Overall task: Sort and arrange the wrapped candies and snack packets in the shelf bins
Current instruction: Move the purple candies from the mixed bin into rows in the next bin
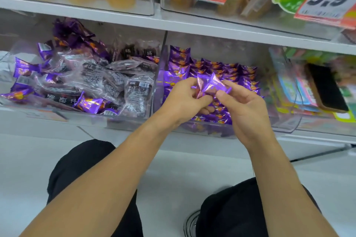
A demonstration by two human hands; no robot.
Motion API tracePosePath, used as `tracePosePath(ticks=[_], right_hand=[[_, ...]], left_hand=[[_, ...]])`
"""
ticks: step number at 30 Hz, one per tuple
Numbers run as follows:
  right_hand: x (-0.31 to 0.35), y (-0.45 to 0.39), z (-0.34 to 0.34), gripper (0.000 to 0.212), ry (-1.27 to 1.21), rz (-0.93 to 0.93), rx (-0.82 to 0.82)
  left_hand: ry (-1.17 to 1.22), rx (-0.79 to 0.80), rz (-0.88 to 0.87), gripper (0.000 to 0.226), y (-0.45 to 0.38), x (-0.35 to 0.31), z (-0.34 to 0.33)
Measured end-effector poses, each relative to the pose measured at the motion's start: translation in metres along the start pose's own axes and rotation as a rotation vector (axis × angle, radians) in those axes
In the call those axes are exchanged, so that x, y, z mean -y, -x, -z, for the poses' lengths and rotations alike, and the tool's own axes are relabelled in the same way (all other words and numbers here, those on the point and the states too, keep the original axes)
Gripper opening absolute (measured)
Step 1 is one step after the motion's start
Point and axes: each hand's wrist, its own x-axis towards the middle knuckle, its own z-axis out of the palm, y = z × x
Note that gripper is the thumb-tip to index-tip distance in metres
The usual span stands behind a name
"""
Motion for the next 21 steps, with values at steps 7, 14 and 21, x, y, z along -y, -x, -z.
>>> tracePosePath(ticks=[7, 14, 21], right_hand=[[0.0044, 0.0052, -0.0009, 0.030, -0.111, 0.038, -0.124], [0.0053, 0.0047, 0.0044, 0.032, -0.204, 0.106, -0.137], [0.0088, 0.0031, 0.0071, 0.033, -0.253, 0.101, -0.151]], left_hand=[[0.102, 0.080, 0.030, 0.014, 0.0061, -0.0025, -0.0012], [0.152, 0.016, 0.038, 0.041, 0.0049, -0.0059, 0.0018], [0.096, -0.237, -0.090, 0.024, 0.0045, 0.0006, 0.0032]])
